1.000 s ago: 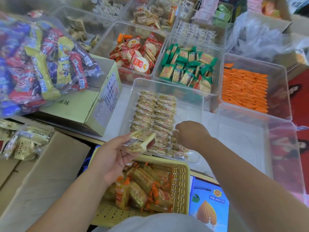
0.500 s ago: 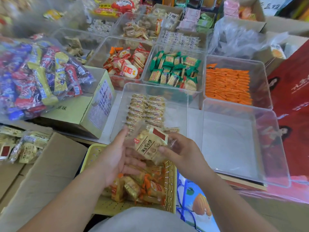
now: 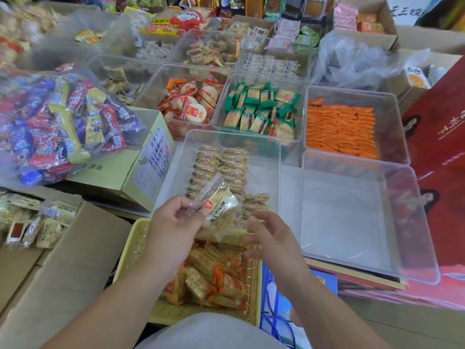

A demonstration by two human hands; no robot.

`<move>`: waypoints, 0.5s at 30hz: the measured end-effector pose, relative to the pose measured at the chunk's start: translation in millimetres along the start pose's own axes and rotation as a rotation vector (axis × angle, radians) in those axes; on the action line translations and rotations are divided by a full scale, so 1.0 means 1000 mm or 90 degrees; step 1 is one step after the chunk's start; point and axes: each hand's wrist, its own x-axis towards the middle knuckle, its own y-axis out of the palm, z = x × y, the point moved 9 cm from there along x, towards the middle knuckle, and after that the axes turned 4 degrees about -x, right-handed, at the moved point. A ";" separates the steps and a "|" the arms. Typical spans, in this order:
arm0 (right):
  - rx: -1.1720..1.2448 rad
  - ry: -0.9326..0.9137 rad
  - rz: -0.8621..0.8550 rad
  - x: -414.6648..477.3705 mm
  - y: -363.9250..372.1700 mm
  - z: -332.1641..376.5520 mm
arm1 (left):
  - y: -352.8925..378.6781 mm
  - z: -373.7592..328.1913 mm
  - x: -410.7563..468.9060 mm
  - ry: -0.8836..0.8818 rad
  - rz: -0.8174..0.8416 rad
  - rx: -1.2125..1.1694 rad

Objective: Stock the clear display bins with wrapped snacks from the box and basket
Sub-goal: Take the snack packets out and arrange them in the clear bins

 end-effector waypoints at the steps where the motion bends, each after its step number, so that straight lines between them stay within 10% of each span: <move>1: 0.057 0.017 0.038 0.000 0.007 -0.001 | 0.003 -0.008 0.001 0.051 0.007 0.048; 5: 0.253 0.056 0.195 0.007 0.034 0.006 | 0.039 -0.034 -0.006 0.235 0.154 0.176; 9: 0.272 0.021 0.109 0.034 0.025 0.018 | 0.072 -0.038 -0.007 0.319 0.280 0.338; 15: -0.225 -0.163 -0.097 0.092 -0.026 0.070 | 0.048 -0.005 0.045 0.223 0.209 0.484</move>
